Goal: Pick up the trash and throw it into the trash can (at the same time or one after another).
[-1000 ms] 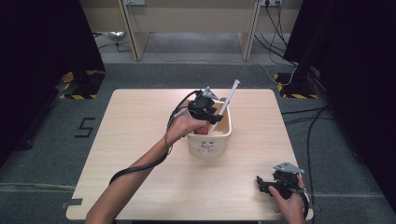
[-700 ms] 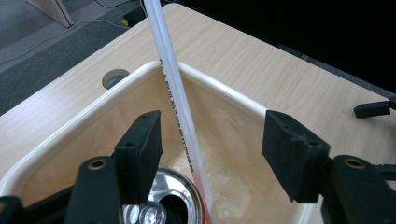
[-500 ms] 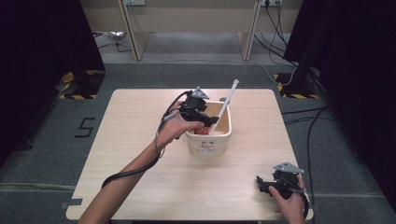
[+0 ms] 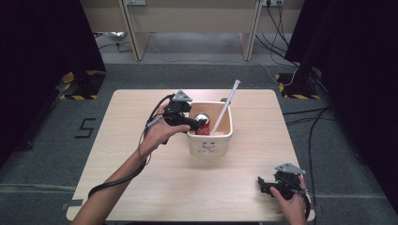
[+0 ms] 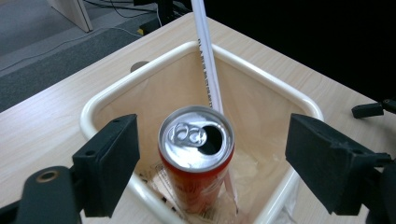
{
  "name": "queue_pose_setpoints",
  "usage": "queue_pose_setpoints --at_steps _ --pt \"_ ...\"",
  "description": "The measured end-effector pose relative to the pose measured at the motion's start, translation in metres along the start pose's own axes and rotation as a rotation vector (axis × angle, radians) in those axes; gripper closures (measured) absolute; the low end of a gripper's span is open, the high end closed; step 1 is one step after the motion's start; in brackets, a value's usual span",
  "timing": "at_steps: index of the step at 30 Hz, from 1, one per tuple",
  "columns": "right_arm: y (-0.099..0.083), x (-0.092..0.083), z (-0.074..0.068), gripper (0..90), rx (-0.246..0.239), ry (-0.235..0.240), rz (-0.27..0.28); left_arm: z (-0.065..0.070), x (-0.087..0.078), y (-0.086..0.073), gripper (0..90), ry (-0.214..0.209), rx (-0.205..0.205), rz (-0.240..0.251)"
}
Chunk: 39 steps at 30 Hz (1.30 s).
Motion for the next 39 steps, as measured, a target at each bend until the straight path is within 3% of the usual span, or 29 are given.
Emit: queue_pose_setpoints --at_steps 12,19,39 --pt "0.0 0.0 0.0 0.2 0.0 0.0 0.0 -0.013 -0.016 -0.022 16.8 0.01 -0.034 0.026" --pt "0.0 0.0 0.0 0.2 0.0 0.0 0.0 -0.016 -0.026 -0.036 16.8 -0.007 -0.054 0.047" --pt "0.0 0.0 0.0 0.2 0.0 0.0 -0.002 -0.024 -0.033 -0.073 16.8 0.017 -0.087 0.065"
Point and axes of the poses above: each handheld gripper's, and its own axes: x roughly forward along the jaws, y roughly out of its top, z roughly to its right, the point moved 6 cm from there along x, roughly forward along the jaws, and after that the axes turned 5 degrees about -y, right-handed, at the moved point
